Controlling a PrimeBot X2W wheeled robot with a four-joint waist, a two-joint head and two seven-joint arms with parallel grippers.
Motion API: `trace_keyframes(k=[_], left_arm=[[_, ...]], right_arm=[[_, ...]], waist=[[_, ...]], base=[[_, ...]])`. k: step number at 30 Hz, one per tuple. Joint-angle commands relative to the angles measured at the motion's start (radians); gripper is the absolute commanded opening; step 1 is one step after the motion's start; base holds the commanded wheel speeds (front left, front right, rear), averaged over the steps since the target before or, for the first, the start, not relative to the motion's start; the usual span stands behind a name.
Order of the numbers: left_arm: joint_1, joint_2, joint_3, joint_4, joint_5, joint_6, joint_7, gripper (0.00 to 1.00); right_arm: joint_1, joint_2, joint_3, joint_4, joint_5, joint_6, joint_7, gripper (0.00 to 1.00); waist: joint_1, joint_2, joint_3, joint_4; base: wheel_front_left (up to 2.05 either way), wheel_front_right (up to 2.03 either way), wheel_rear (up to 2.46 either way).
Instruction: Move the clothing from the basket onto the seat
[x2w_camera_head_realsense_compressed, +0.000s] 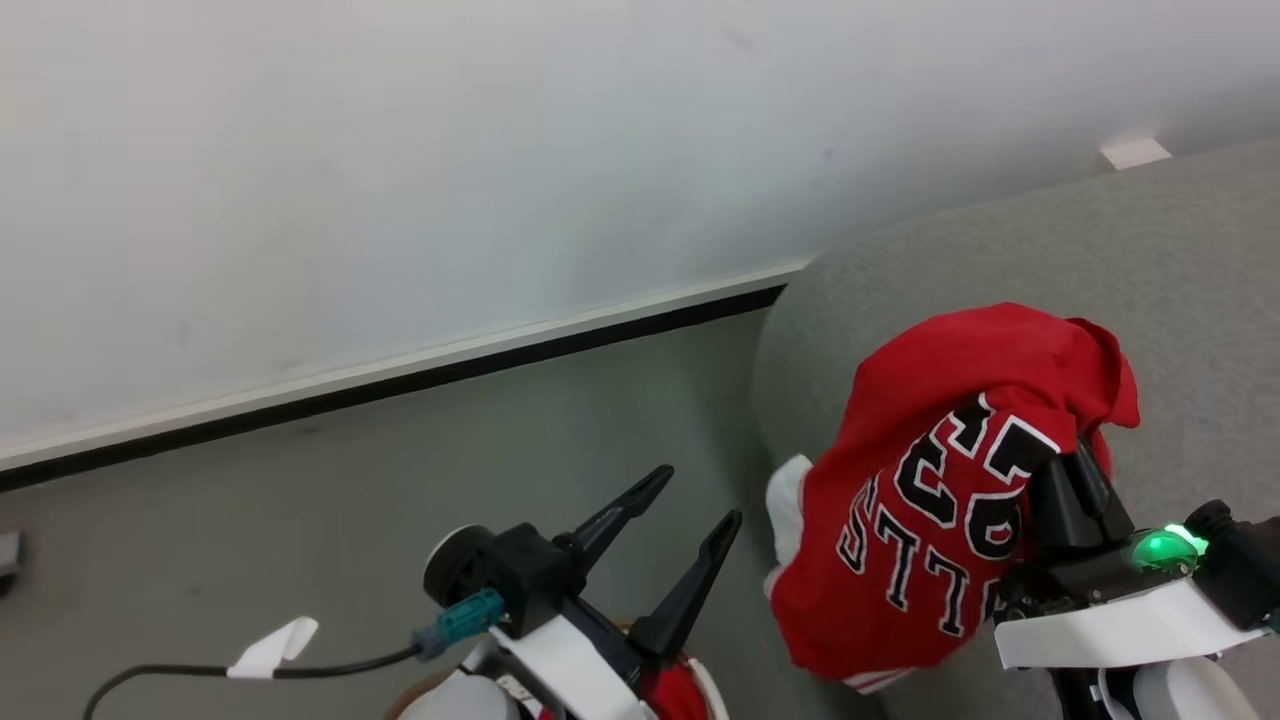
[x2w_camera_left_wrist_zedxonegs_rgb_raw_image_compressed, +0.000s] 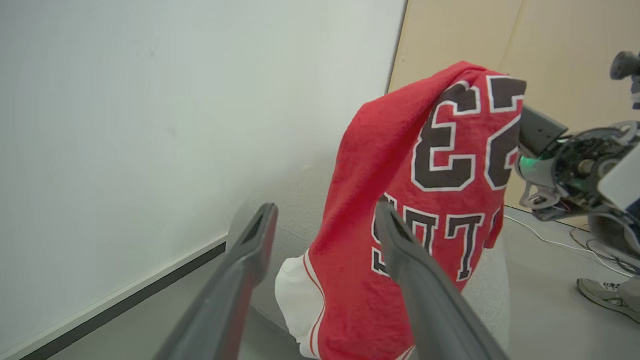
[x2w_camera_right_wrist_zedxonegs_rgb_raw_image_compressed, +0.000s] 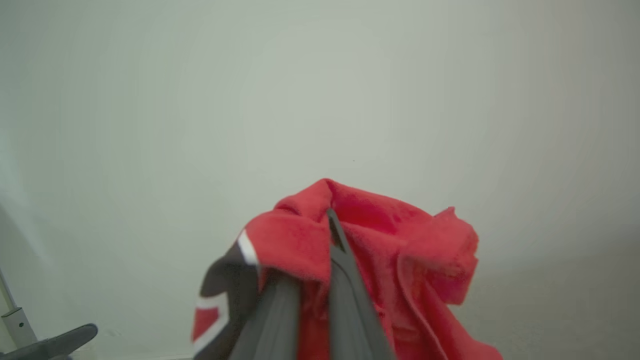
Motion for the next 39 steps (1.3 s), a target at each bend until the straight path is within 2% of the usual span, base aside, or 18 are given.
trace_keyframes(k=[1, 8, 16, 21, 23, 25, 30, 36, 38, 39], left_arm=[[0.001, 0.012, -0.001, 0.007, 0.014, 0.006, -0.013, 1.00], [0.020, 0.011, -0.010, 0.027, 0.024, 0.014, -0.020, 1.00], [-0.008, 0.003, -0.020, 0.033, 0.028, 0.008, -0.019, 1.00], [-0.041, 0.015, -0.016, 0.016, 0.031, 0.006, -0.004, 1.00], [-0.057, 0.023, -0.015, 0.005, 0.035, 0.005, 0.003, 1.00], [-0.078, 0.030, -0.014, -0.006, 0.038, 0.001, 0.010, 1.00], [-0.137, 0.049, -0.012, -0.028, 0.057, -0.007, 0.025, 1.00], [-0.199, 0.067, -0.022, -0.027, 0.089, -0.012, 0.023, 1.00], [-0.215, 0.064, -0.025, -0.026, 0.091, -0.014, 0.019, 1.00], [-0.215, 0.064, -0.025, -0.026, 0.091, -0.014, 0.019, 1.00]], right_arm=[[0.006, 0.003, -0.001, -0.012, -0.010, -0.002, -0.004, 0.00], [0.007, 0.010, -0.012, -0.035, -0.007, -0.002, -0.004, 0.00], [-0.062, -0.034, -0.047, -0.032, 0.008, -0.002, -0.002, 0.00], [-0.199, -0.114, -0.108, -0.041, -0.007, -0.002, 0.027, 0.00], [-0.263, -0.167, -0.131, -0.040, -0.061, -0.002, 0.056, 0.00], [-0.335, -0.178, -0.164, -0.047, -0.064, -0.002, 0.080, 0.00], [-0.506, -0.259, -0.265, -0.025, -0.100, -0.002, 0.149, 0.00], [-0.691, -0.339, -0.404, 0.103, -0.105, -0.002, 0.190, 0.00], [-0.736, -0.366, -0.432, 0.181, -0.121, -0.002, 0.195, 0.00], [-0.736, -0.366, -0.432, 0.181, -0.121, -0.002, 0.195, 0.00]], waist=[[-0.0001, -0.0001, 0.032, -0.075], [-0.0001, -0.0001, 0.040, -0.132], [-0.0001, -0.0001, 0.066, -0.104], [-0.0001, -0.0001, 0.143, -0.053], [-0.0001, -0.0001, 0.193, -0.028], [-0.0001, -0.0001, 0.245, -0.002], [-0.0001, -0.0001, 0.378, 0.061], [-0.0001, -0.0001, 0.483, 0.117], [-0.0001, -0.0001, 0.505, 0.131], [-0.0001, -0.0001, 0.505, 0.131]], base=[[0.00, 0.00, 0.00], [0.00, 0.00, 0.00], [0.00, 0.00, 0.00], [0.00, 0.00, 0.00], [0.00, 0.00, 0.00], [0.00, 0.00, 0.00], [0.00, 0.00, 0.00], [0.00, 0.00, 0.00], [0.00, 0.00, 0.00], [0.00, 0.00, 0.00]])
